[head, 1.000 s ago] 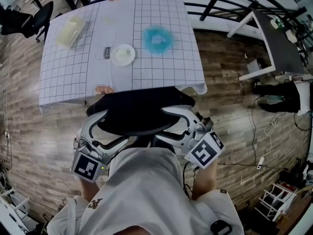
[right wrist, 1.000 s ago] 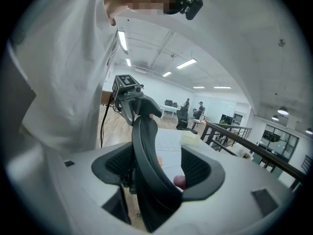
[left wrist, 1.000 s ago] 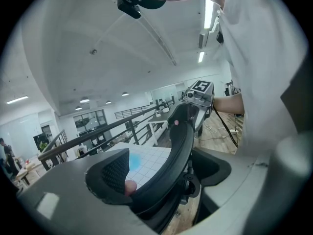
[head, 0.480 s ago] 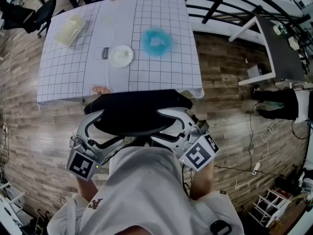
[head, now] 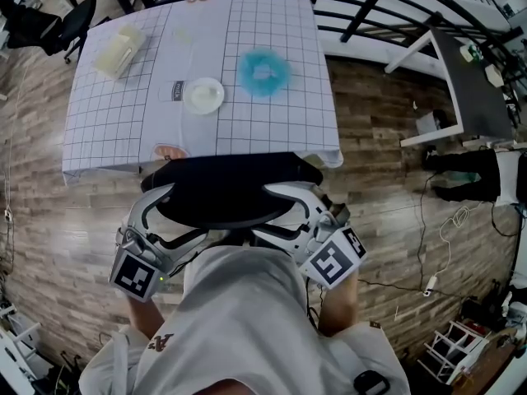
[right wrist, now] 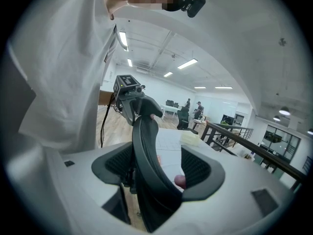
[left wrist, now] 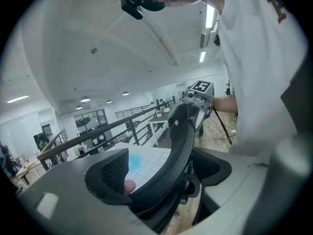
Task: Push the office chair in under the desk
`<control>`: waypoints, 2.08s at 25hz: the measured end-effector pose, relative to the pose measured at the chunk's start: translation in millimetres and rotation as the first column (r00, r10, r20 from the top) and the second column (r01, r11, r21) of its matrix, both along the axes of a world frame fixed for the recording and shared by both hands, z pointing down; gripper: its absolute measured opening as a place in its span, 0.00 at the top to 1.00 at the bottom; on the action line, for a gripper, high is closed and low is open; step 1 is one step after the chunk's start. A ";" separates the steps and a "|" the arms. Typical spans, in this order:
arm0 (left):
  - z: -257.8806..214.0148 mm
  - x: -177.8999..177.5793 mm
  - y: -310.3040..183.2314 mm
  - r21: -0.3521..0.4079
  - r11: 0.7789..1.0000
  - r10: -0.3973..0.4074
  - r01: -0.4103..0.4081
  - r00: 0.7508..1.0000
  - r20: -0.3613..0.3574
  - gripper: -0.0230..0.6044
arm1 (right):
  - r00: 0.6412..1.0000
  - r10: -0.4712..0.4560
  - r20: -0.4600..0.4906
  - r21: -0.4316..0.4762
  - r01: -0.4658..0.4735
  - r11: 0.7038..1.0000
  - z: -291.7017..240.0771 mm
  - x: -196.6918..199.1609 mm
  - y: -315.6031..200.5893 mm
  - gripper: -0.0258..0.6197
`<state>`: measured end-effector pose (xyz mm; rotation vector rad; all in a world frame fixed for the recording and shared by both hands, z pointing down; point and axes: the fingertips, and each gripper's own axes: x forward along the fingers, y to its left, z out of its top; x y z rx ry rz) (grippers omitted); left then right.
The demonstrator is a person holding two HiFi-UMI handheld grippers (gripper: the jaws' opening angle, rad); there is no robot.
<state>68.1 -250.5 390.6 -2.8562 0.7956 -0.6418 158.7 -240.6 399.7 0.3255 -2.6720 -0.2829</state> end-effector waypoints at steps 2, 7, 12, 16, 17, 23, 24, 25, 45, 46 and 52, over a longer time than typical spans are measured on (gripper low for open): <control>0.1 0.0 1.4 0.002 1.000 -0.001 0.001 1.000 0.000 0.31 | 1.000 0.003 0.003 0.005 -0.003 1.000 -0.1 0.4 1.1 0.47; -4.4 0.3 7.8 0.010 1.000 0.016 -0.016 1.000 -0.023 0.32 | 1.000 0.012 -0.005 0.011 -0.012 1.000 -0.4 1.1 6.8 0.47; -17.0 -7.8 15.7 -0.018 1.000 -0.020 0.018 0.992 -0.121 0.47 | 0.999 0.015 0.044 -0.033 -0.014 0.999 -11.7 4.8 16.1 0.54; -52.0 -16.2 11.0 0.047 0.995 -0.071 0.089 0.954 -0.290 0.82 | 0.983 0.031 0.179 -0.016 -0.029 0.999 -43.3 14.2 17.8 0.65; -56.9 -16.0 8.9 0.070 0.993 -0.071 0.095 0.953 -0.296 0.87 | 0.976 0.042 0.216 -0.007 -0.042 0.999 -51.3 16.9 15.4 0.69; -70.4 -6.2 -7.3 0.140 0.981 -0.084 0.131 0.950 -0.299 0.96 | 0.935 0.123 0.332 0.059 -0.151 0.987 -76.8 16.7 -11.0 0.82; -70.8 -5.6 -10.7 0.141 0.979 -0.097 0.145 0.948 -0.303 0.96 | 0.930 0.140 0.338 0.059 -0.170 0.984 -76.6 15.2 -14.9 0.87; -70.6 -5.2 -14.2 0.138 0.977 -0.113 0.162 0.944 -0.309 0.96 | 0.926 0.157 0.344 0.053 -0.186 0.981 -75.6 13.6 -18.2 0.91; -59.4 -3.7 -29.4 0.077 0.965 -0.212 0.252 0.915 -0.342 0.96 | 0.895 0.319 0.312 -0.110 -0.300 0.948 -43.1 9.3 -38.2 0.96; -59.2 -3.7 -29.6 0.075 0.965 -0.212 0.252 0.916 -0.340 0.96 | 0.895 0.318 0.314 -0.110 -0.298 0.948 -43.6 9.3 -38.6 0.96; -60.5 -4.9 -30.7 0.064 0.967 -0.211 0.247 0.915 -0.344 0.96 | 0.892 0.322 0.318 -0.112 -0.301 0.947 -46.0 9.3 -40.2 0.96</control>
